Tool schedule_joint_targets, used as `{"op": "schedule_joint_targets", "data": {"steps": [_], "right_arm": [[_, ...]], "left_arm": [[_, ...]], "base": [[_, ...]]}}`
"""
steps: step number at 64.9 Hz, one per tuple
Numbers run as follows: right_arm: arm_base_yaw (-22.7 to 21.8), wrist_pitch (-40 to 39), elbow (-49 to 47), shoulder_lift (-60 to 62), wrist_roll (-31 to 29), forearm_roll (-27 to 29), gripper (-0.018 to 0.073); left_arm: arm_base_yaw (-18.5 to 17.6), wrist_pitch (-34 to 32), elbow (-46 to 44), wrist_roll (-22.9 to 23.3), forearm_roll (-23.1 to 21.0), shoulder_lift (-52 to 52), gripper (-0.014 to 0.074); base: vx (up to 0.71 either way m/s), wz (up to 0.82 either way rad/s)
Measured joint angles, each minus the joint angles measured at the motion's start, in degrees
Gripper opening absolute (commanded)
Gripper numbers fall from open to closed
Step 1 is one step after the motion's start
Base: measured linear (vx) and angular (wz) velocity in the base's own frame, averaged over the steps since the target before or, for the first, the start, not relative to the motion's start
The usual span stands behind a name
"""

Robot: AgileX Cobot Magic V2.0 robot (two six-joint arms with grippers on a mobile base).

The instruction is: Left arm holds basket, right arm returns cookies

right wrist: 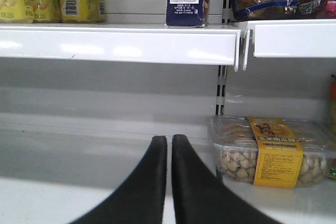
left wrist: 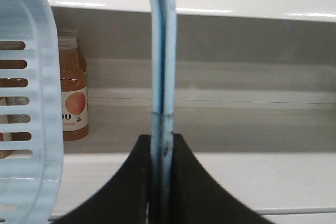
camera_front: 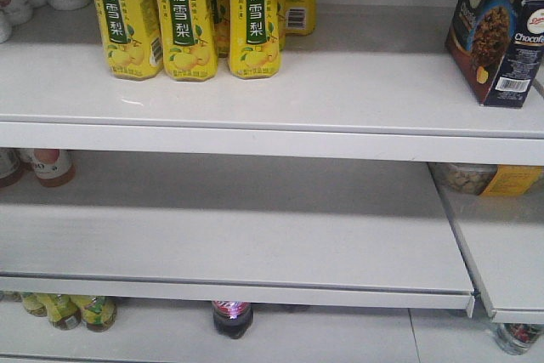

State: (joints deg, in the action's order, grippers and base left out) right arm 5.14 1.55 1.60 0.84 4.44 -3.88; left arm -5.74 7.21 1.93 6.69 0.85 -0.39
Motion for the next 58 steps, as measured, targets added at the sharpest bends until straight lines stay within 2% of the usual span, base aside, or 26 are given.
{"op": "schedule_joint_targets", "data": {"steps": [13,58], "right_arm": [[-4.0,0.1,0.0,0.0,0.5,0.0,-0.0011],[-4.1,0.2,0.0,0.0,0.7,0.0,-0.0011]], "left_arm": [[0.0,0.0,0.0,0.0,0.0,0.0,-0.0003],[0.0,0.0,0.0,0.0,0.0,0.0,-0.0003]], "base": [[0.0,0.0],[0.0,0.0]]}}
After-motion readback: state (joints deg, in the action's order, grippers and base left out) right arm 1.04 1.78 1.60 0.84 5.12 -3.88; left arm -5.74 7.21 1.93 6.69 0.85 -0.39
